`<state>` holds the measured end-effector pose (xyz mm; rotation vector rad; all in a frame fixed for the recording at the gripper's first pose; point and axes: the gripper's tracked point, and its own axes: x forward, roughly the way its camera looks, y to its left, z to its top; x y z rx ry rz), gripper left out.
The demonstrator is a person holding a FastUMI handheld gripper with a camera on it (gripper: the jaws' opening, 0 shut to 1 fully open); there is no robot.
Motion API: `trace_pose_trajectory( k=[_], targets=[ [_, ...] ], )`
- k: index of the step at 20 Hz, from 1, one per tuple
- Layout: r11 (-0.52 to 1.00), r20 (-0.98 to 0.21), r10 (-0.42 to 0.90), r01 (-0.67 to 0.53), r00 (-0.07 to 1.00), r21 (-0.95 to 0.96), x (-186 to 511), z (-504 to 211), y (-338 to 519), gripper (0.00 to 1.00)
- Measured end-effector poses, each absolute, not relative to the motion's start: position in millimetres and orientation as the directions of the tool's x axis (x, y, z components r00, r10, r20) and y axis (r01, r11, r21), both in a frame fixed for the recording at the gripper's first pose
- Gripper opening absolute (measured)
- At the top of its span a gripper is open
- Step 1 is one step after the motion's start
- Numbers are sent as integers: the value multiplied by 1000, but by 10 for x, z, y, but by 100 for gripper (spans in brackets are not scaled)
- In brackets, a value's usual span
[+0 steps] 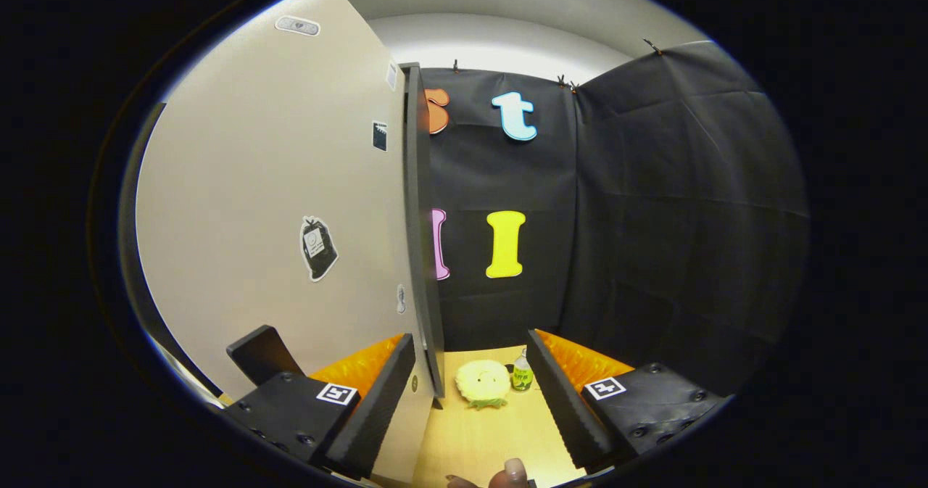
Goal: Open the shoe cabinet door, grab the shoes and put them into the shoe cabinet, then close the shoe cabinet door.
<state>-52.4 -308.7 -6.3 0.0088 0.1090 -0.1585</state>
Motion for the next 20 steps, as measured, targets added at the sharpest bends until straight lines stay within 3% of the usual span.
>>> trace_pose_trajectory(
  k=[12,20],
  targets=[
    [998,-72,-48,50,996,24,-347,-98,-1798,98],
    [999,-113,53,-51,992,18,-316,-207,-1182,98]
  ],
)
